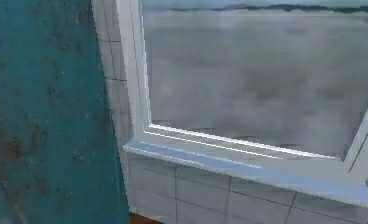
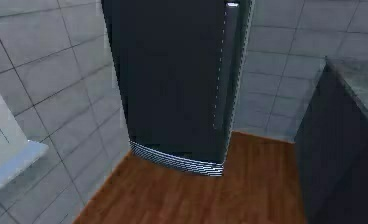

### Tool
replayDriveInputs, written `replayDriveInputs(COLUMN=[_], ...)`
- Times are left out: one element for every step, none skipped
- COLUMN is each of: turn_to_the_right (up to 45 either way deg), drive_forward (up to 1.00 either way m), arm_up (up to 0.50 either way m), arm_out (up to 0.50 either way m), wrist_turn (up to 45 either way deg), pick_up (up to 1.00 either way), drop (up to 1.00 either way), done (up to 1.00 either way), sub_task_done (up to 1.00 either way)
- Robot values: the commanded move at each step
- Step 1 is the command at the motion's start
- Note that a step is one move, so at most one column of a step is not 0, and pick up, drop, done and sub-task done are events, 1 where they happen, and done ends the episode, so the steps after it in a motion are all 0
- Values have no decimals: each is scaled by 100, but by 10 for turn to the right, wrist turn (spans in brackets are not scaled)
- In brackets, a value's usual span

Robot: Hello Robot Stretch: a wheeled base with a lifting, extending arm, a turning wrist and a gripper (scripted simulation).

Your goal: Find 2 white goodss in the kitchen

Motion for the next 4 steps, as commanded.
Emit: replayDriveInputs(turn_to_the_right=[450, 450, 180, 0], drive_forward=[0, 0, 0, 45], arm_up=[0, 0, 0, 0], arm_out=[0, 0, 0, 0], wrist_turn=[0, 0, 0, 0], pick_up=[0, 0, 0, 0], drop=[0, 0, 0, 0], done=[0, 0, 0, 0], sub_task_done=[0, 0, 0, 0])
